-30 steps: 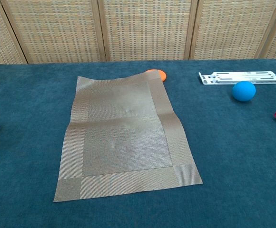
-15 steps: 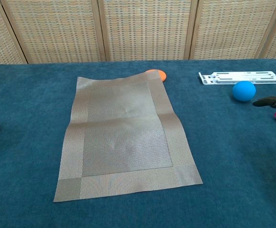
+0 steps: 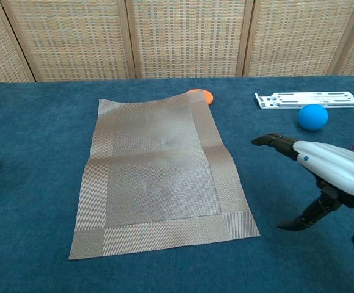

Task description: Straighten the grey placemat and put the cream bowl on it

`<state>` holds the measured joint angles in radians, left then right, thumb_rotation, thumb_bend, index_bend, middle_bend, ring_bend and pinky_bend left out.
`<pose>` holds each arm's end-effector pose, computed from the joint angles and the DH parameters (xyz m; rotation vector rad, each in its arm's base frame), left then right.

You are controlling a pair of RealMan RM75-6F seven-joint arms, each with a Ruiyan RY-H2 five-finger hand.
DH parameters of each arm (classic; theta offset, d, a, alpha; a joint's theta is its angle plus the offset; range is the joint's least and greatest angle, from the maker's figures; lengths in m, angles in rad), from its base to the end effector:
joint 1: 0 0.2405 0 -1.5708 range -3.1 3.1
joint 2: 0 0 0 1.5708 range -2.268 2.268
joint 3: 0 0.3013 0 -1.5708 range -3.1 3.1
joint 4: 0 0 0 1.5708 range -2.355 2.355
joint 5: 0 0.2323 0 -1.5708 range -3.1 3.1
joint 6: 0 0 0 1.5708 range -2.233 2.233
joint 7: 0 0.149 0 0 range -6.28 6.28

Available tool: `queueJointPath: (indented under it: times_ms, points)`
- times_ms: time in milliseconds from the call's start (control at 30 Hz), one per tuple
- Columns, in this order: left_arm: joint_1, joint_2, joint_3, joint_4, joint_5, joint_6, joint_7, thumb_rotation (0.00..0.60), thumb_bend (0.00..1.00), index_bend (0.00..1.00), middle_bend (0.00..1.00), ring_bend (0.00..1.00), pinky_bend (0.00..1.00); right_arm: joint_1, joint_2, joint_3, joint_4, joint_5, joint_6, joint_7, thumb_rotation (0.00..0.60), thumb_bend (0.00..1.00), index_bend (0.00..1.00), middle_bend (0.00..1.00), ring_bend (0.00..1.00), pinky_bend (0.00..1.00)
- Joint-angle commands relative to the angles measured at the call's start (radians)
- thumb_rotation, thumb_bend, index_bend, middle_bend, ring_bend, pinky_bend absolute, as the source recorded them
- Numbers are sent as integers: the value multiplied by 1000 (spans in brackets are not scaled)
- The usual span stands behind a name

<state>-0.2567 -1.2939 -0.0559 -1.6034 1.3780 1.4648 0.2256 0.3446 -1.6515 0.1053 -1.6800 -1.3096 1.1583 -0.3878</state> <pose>-0.3224 0.2491 0.0972 -1.4263 -0.8320 -0.9123 -0.2098 -0.2475 -0.0618 1.6850 -1.2010 1.0257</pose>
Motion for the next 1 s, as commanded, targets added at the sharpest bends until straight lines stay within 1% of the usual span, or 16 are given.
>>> queueJointPath:
  times_ms: [33, 267, 467, 667, 867, 1000]
  points:
    - [0, 1, -5, 4, -5, -7, -5, 600, 0, 0, 0, 0, 0, 15, -27, 12, 13, 30, -9, -28, 600, 63, 0, 0, 0, 0]
    - [3, 8, -29, 21, -34, -31, -28, 600, 0, 0, 0, 0, 0, 13, -68, 4, 2, 109, 3, -85, 600, 66, 0, 0, 0, 0]
    - [3, 10, -36, 26, -39, -45, -34, 600, 0, 0, 0, 0, 0, 19, -90, 9, 4, 161, 5, -111, 600, 69, 0, 0, 0, 0]
    - [6, 13, -40, 25, -40, -51, -37, 600, 0, 0, 0, 0, 0, 30, -109, 12, 27, 178, 2, -107, 600, 69, 0, 0, 0, 0]
    - [8, 14, -47, 31, -50, -61, -38, 600, 0, 0, 0, 0, 0, 34, -120, -1, 47, 187, 9, -124, 600, 71, 0, 0, 0, 0]
    - [9, 15, -51, 35, -52, -65, -41, 600, 0, 0, 0, 0, 0, 36, -123, -4, 57, 196, 4, -113, 600, 71, 0, 0, 0, 0]
